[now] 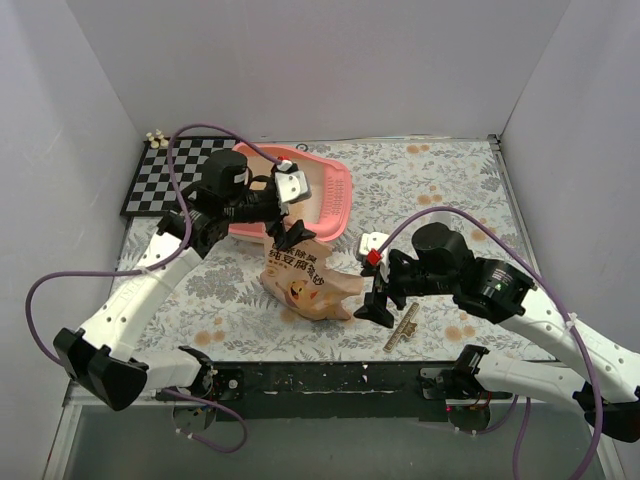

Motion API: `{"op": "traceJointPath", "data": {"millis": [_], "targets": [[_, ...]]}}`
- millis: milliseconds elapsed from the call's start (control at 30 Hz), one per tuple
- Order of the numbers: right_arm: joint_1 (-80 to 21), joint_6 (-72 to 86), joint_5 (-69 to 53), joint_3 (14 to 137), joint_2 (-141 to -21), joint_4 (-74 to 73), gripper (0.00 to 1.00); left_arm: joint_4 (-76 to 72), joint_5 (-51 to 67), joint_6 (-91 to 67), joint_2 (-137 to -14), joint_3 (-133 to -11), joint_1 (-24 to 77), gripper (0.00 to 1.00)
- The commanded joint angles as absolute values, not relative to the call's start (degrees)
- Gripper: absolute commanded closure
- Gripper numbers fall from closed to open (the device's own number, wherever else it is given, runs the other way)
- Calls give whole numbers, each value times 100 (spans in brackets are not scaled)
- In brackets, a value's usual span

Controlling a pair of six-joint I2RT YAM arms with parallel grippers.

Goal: Fill the litter box with clean litter

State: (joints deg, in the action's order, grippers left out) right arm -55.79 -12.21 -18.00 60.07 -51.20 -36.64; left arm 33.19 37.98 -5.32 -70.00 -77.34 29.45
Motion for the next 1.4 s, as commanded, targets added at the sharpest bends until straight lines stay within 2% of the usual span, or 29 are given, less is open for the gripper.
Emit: {"op": "traceJointPath", "data": {"millis": [0,200,533,1367], "targets": [[-5590,-1213,-1934,5994,-5027,-3428,6,3902,3735,-255,-7084,-7902,3076,2],[-5590,-1239,-1942,5924,-4966,-3384,6,4008,3744,-334,-7058,-7551,3111,2],[-5590,-1178,-1977,5818,-5010,-3296,6,4139,2971,-272,-6697,-7286,3146,2],[-5590,-1125,-1978,5713,-5054,-3234,5,5150,2830,-642,-6706,-8702,3410,2]]}}
